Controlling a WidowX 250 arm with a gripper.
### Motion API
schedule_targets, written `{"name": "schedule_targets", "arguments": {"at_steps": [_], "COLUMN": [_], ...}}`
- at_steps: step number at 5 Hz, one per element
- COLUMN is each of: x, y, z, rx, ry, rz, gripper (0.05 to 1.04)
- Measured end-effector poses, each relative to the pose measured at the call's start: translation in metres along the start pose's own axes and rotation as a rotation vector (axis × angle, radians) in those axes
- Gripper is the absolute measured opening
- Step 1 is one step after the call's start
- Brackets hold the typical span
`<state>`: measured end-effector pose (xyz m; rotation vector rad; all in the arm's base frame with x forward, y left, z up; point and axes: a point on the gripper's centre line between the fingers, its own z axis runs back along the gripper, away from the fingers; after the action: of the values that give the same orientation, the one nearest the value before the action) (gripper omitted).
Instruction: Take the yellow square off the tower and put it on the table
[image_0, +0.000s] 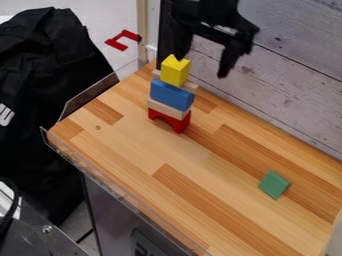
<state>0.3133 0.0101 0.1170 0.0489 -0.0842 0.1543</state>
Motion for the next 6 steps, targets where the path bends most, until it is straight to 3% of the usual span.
{"name": "schedule_targets", "arguments": {"at_steps": [1, 4, 6], "x": [0.008, 0.012, 0.012], "y": [0.019, 0.040, 0.047], "z": [0.000, -0.020, -0.022], "rx": [-0.015, -0.055, -0.071], "ry": [-0.004, 0.082, 0.097], "rz": [0.045, 0.078, 0.099], "gripper": [1.000, 1.000, 1.000]}}
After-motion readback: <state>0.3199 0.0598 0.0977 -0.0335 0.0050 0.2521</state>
